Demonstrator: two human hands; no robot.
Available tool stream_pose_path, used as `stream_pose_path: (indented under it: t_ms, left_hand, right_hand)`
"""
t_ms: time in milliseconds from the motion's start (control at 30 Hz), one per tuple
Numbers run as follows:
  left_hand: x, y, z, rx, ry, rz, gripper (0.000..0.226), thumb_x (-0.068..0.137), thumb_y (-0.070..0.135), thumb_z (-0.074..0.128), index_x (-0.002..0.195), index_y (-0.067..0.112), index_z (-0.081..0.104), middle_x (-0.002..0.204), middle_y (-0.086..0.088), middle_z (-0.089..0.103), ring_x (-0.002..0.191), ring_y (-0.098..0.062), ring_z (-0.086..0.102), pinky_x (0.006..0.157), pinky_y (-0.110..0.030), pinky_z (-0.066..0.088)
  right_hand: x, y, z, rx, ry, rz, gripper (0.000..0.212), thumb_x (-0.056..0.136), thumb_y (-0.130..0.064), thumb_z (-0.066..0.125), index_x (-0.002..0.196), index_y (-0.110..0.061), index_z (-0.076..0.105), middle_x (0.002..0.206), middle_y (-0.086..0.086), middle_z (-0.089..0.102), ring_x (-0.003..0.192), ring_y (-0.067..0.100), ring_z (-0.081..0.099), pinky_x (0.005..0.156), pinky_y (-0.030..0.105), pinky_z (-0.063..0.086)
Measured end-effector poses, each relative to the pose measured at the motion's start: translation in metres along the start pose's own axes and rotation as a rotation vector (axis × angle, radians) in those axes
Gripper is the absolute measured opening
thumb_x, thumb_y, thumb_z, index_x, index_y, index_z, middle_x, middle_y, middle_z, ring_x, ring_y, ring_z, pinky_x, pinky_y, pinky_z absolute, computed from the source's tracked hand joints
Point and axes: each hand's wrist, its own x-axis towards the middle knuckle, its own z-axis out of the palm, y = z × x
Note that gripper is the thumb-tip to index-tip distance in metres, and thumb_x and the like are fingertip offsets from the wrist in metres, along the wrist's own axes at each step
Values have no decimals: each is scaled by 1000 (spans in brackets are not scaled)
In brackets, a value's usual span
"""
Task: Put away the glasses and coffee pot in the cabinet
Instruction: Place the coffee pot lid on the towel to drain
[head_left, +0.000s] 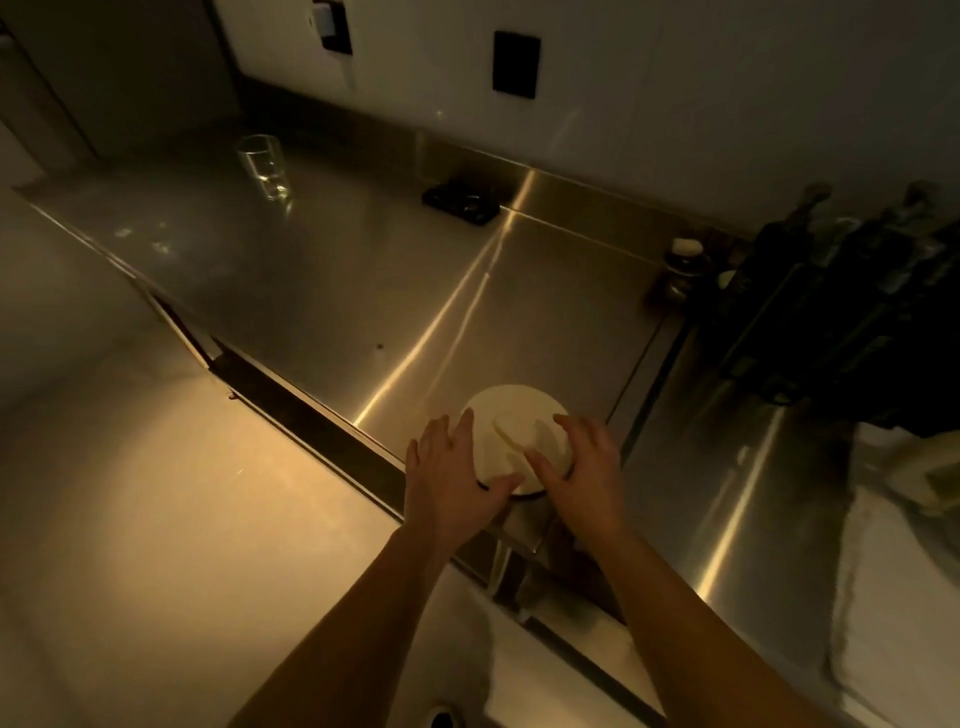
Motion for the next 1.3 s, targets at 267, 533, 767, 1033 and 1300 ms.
stream_pose_path:
  t_ms: [267,533,767,1033,1300]
  left_hand:
    - [28,-23,10,62,-173,151,113,69,85,48,153,26,3,161,-8,2,148,-25,2,120,-46,2]
    - [37,-20,14,14,-207,155,128,50,93,44,153,29,4,160,-12,0,146,-31,2,119,-43,4]
    - [41,14,8,-13,-207,271,115,62,81,60,152,28,11,159,-11,3,144,-28,7,116,-41,11]
    - [22,70,33,-84,-315,488,110,67,76,61,152,31,9,157,-5,1,142,-27,8,115,-43,18]
    - [-26,140,59,-103,-431,628,107,69,71,65,152,35,8,157,5,-4,144,-24,2,116,-43,18]
  right_hand:
    - [29,-11,32,-118,-57,54,63,79,-49,70,133,-24,52,154,10,22,139,29,25,109,38,31]
    - [34,-6,38,-125,27,54,42,83,-44,67,119,-21,63,150,11,32,135,28,28,106,38,32]
    - [27,-1,5,-116,151,86,42,85,-41,65,122,-21,61,152,8,28,136,27,26,107,38,31]
    - [-19,31,-50,-203,317,230,44,86,-41,65,124,-19,59,152,8,30,135,27,29,104,33,30]
    - [-84,79,-105,-261,444,378,43,85,-40,66,122,-19,62,150,10,33,133,29,33,106,40,33]
